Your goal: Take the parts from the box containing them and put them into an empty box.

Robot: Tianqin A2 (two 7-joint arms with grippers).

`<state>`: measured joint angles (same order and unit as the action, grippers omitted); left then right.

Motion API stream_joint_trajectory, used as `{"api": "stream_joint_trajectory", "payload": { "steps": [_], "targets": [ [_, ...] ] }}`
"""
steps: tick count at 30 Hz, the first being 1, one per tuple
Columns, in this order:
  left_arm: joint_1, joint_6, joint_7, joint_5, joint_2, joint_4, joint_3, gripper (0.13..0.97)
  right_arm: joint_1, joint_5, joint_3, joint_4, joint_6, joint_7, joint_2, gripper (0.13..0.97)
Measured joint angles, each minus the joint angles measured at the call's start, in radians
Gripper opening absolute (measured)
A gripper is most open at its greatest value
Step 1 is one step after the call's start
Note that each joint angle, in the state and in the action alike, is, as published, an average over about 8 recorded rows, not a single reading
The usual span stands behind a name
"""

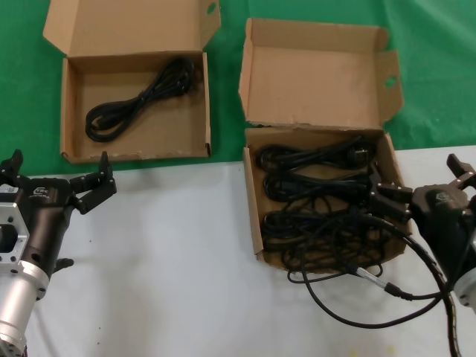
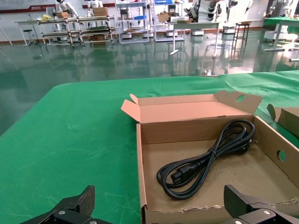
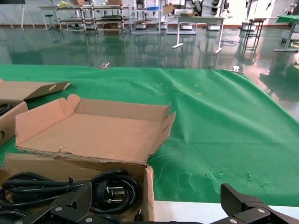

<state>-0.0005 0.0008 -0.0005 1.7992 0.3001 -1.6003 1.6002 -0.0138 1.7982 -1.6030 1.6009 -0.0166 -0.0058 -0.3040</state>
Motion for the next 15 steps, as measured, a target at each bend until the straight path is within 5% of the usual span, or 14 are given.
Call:
{"api": "stream_joint_trajectory", "payload": {
  "steps": [15],
  "targets": [
    [0.000, 0.000, 0.000, 0.000, 0.000, 0.000, 0.000, 0.966, 0.000, 0.000, 0.000, 0.000, 0.000, 0.000, 0.000, 0.966]
  ]
}}
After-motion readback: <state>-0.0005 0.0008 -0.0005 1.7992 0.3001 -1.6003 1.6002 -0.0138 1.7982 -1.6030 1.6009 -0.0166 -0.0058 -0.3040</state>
